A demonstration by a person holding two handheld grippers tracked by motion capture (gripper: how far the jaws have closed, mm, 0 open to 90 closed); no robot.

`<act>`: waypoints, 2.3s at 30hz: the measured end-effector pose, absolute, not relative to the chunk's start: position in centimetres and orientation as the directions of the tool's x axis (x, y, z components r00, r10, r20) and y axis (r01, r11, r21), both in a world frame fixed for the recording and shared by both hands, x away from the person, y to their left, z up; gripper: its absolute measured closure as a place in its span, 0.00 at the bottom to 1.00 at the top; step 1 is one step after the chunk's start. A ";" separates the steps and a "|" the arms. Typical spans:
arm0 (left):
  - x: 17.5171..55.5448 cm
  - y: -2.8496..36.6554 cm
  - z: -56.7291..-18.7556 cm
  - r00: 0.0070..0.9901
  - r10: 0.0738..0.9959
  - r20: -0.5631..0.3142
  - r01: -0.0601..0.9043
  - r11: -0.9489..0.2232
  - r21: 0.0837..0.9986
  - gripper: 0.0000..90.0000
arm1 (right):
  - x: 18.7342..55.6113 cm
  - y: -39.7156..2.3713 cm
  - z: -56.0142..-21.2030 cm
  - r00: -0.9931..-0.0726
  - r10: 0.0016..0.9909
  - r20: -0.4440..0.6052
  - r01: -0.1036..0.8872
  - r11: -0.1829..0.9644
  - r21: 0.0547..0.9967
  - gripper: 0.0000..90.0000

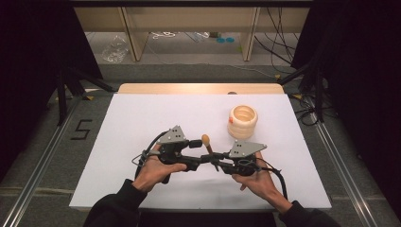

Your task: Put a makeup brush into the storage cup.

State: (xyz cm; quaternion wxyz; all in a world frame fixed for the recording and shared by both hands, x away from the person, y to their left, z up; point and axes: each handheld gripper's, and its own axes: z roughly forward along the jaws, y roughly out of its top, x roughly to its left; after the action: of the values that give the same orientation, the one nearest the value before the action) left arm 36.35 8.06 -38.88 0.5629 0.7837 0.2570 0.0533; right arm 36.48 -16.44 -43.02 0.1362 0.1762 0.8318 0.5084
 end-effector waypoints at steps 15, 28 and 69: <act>34.7 11.0 -40.5 0.836 0.532 -0.131 0.316 -0.272 0.909 0.29 | 38.1 -19.9 -42.2 -0.837 0.546 -0.041 0.194 0.365 0.911 0.87; 34.1 12.8 -42.7 0.798 0.597 -0.084 0.325 -0.308 0.894 0.27 | 38.7 -21.3 -42.2 -0.807 0.589 -0.030 0.213 0.339 0.916 0.87; 32.6 14.2 -44.3 0.769 0.633 -0.085 0.370 -0.334 0.867 0.25 | 41.7 -23.8 -39.9 -0.735 0.677 -0.049 0.212 0.298 0.931 0.87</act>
State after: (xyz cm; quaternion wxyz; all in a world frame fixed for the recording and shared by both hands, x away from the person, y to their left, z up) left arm 32.57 14.18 -44.32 0.4857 0.8054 0.3115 0.1352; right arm 41.74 -23.85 -39.94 0.2241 0.2871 0.7739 0.5181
